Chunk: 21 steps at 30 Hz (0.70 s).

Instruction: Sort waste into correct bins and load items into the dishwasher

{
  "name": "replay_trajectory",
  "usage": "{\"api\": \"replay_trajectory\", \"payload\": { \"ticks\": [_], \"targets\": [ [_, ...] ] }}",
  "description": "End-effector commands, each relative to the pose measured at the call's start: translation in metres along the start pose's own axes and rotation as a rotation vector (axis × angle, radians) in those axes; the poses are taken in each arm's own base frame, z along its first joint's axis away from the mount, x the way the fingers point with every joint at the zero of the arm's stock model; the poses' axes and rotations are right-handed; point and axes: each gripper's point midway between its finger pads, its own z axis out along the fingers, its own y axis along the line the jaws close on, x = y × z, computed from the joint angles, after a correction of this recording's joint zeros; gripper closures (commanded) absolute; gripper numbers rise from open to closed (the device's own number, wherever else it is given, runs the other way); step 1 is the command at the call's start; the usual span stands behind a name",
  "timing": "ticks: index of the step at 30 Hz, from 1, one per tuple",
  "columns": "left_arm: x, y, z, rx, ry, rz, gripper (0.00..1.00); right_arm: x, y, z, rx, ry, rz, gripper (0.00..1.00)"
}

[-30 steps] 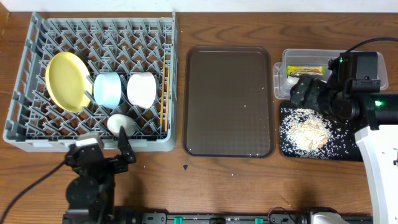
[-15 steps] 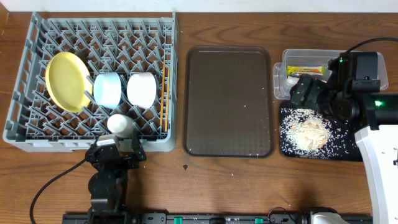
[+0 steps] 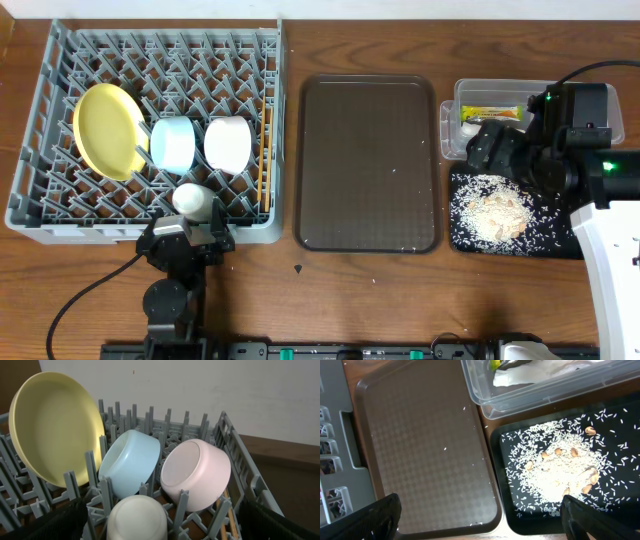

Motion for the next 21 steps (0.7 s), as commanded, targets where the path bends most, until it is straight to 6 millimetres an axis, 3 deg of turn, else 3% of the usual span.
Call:
{"api": "replay_trajectory", "payload": {
  "ticks": [1, 21],
  "targets": [
    [0.0176, 0.0026, 0.0024, -0.008, 0.039, -0.004, 0.03, -0.0018, 0.0019, -0.0015, -0.005, -0.006, -0.001, 0.01],
    [0.0176, 0.0026, 0.0024, -0.008, 0.039, -0.004, 0.03, 0.0009, 0.0005, -0.0015, 0.000, 0.005, 0.000, 0.01]
  ]
}}
